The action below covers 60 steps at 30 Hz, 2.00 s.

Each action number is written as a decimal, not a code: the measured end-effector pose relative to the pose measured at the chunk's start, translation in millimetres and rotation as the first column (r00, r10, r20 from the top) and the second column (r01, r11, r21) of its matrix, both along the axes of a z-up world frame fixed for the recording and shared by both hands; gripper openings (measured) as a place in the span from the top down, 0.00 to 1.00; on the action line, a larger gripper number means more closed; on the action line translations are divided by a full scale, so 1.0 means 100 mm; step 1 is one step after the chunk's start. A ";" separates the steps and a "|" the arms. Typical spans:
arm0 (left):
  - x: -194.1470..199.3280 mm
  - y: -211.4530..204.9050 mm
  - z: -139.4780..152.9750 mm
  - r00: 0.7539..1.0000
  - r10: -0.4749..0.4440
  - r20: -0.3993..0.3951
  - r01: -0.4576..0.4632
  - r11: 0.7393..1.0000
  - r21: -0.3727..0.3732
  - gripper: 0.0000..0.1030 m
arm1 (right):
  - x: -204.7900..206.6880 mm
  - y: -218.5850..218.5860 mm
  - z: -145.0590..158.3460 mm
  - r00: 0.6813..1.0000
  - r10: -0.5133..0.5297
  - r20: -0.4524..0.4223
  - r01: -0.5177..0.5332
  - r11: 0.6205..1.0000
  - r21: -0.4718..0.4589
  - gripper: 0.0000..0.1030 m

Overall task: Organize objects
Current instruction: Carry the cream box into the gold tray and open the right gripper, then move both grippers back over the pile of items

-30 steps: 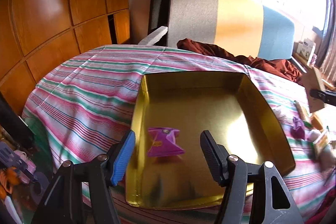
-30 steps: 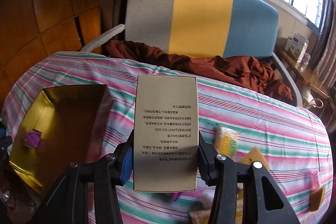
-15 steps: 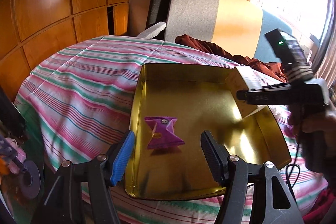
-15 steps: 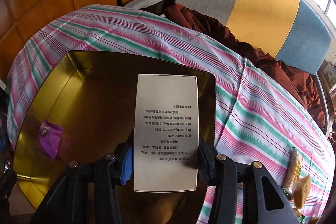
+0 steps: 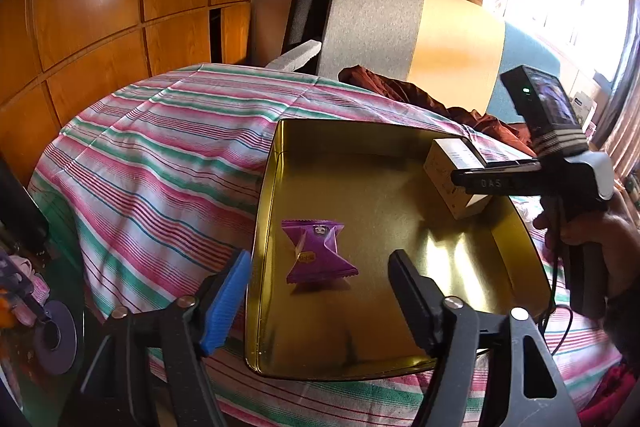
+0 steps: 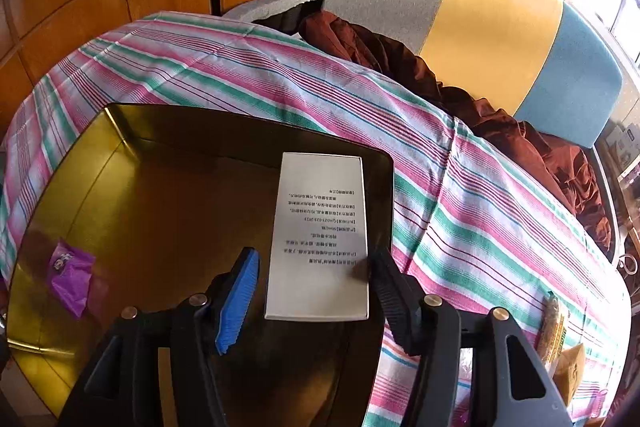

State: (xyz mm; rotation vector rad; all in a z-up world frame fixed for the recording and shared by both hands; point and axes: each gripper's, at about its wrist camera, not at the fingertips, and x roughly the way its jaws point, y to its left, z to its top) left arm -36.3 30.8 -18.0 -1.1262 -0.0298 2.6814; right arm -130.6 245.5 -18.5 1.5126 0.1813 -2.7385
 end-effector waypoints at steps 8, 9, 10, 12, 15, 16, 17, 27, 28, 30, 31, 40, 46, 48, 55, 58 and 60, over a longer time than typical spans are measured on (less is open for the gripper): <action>0.09 0.11 0.13 0.999 -0.019 -0.032 0.019 1.000 -0.012 0.28 | 0.55 0.03 0.34 0.992 0.000 -0.129 -0.008 0.998 -0.067 0.30; 0.10 0.12 0.14 0.999 -0.022 -0.033 0.022 1.000 -0.013 0.28 | 0.60 0.04 0.37 0.990 0.003 -0.139 -0.013 0.997 -0.072 0.30; 0.12 0.13 0.15 0.999 -0.026 -0.036 0.025 1.000 -0.014 0.28 | 0.66 0.05 0.40 0.989 0.002 -0.145 -0.013 0.997 -0.072 0.30; 0.14 0.17 0.17 0.999 -0.036 -0.040 0.035 0.999 -0.018 0.27 | 0.77 0.11 0.44 0.988 -0.006 -0.154 -0.005 0.998 -0.067 0.30; 0.18 0.23 0.19 0.998 -0.052 -0.044 0.051 0.998 -0.025 0.26 | 0.95 0.26 0.46 0.986 -0.029 -0.164 0.020 0.998 -0.056 0.30; 0.19 0.25 0.19 0.997 -0.059 -0.043 0.058 0.998 -0.026 0.26 | 1.01 0.32 0.46 0.985 -0.040 -0.165 0.031 0.998 -0.053 0.30; 0.20 0.27 0.19 0.997 -0.063 -0.043 0.062 0.998 -0.027 0.26 | 1.07 0.38 0.46 0.985 -0.051 -0.168 0.043 0.998 -0.050 0.30; 0.31 0.54 0.20 0.990 -0.133 -0.044 0.131 0.990 -0.055 0.22 | 1.47 0.87 0.37 0.975 -0.151 -0.163 0.145 0.988 -0.049 0.30; 0.32 0.56 0.20 0.989 -0.142 -0.045 0.140 0.988 -0.059 0.21 | 1.49 0.91 0.36 0.974 -0.158 -0.160 0.151 0.987 -0.050 0.30; 0.34 0.62 0.20 0.987 -0.157 -0.044 0.154 0.986 -0.066 0.21 | 1.54 1.01 0.36 0.972 -0.171 -0.159 0.166 0.985 -0.049 0.30; 0.35 0.64 0.20 0.985 -0.165 -0.043 0.162 0.984 -0.069 0.21 | 1.56 1.06 0.36 0.971 -0.178 -0.160 0.173 0.984 -0.044 0.30; 0.45 0.90 0.22 0.971 -0.236 -0.045 0.230 0.967 -0.108 0.18 | 1.66 1.68 0.47 0.939 -0.288 -0.186 0.290 0.957 -0.016 0.23; 0.51 1.15 0.24 0.956 -0.289 -0.047 0.281 0.951 -0.129 0.17 | 1.79 2.32 0.38 0.877 -0.439 -0.197 0.443 0.896 -0.026 0.23; 0.54 1.25 0.23 0.948 -0.315 -0.042 0.306 0.941 -0.142 0.17 | 1.87 2.53 0.28 0.840 -0.514 -0.174 0.508 0.858 -0.082 0.23; 0.59 1.61 0.17 0.919 -0.395 -0.012 0.388 0.907 -0.163 0.15 | 2.04 2.95 0.19 0.738 -0.669 -0.080 0.639 0.733 -0.234 0.23; 0.58 1.76 0.17 0.905 -0.426 -0.006 0.420 0.892 -0.166 0.15 | 2.05 2.97 0.19 0.733 -0.676 -0.078 0.640 0.724 -0.257 0.23; 0.57 1.87 0.18 0.895 -0.446 -0.011 0.437 0.882 -0.177 0.15 | 2.06 2.98 0.20 0.729 -0.679 -0.082 0.644 0.722 -0.253 0.23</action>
